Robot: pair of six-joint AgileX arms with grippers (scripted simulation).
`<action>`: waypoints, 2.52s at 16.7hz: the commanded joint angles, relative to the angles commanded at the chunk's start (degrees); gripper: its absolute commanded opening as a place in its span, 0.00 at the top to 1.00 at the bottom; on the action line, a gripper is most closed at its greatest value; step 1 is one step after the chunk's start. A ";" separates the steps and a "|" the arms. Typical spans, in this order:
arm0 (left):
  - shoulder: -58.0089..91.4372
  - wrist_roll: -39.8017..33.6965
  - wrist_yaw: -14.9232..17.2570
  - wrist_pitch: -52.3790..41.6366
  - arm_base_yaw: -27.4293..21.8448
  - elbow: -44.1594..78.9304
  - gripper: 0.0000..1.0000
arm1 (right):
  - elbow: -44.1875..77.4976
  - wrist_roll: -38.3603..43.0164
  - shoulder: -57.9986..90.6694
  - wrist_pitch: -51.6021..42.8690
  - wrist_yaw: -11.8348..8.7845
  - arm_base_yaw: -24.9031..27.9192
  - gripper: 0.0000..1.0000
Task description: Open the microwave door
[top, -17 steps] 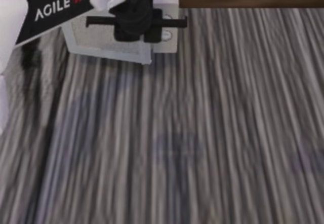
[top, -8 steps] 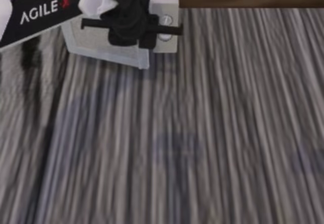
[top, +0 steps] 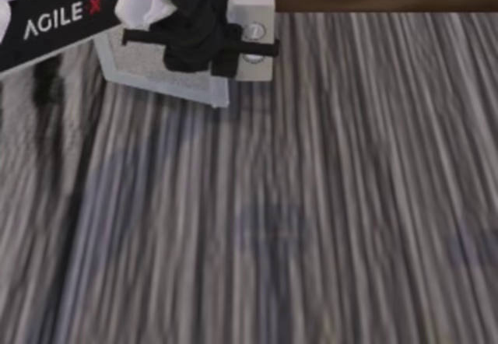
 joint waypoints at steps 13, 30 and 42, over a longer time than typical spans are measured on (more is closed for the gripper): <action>0.00 0.00 0.00 0.00 0.00 0.00 1.00 | 0.00 0.00 0.00 0.00 0.00 0.00 0.00; -4.58 6.13 3.41 3.04 1.26 -6.84 1.00 | 0.00 0.00 0.00 0.00 0.00 0.00 0.00; -4.58 6.13 3.41 3.04 1.26 -6.84 1.00 | 0.00 0.00 0.00 0.00 0.00 0.00 0.00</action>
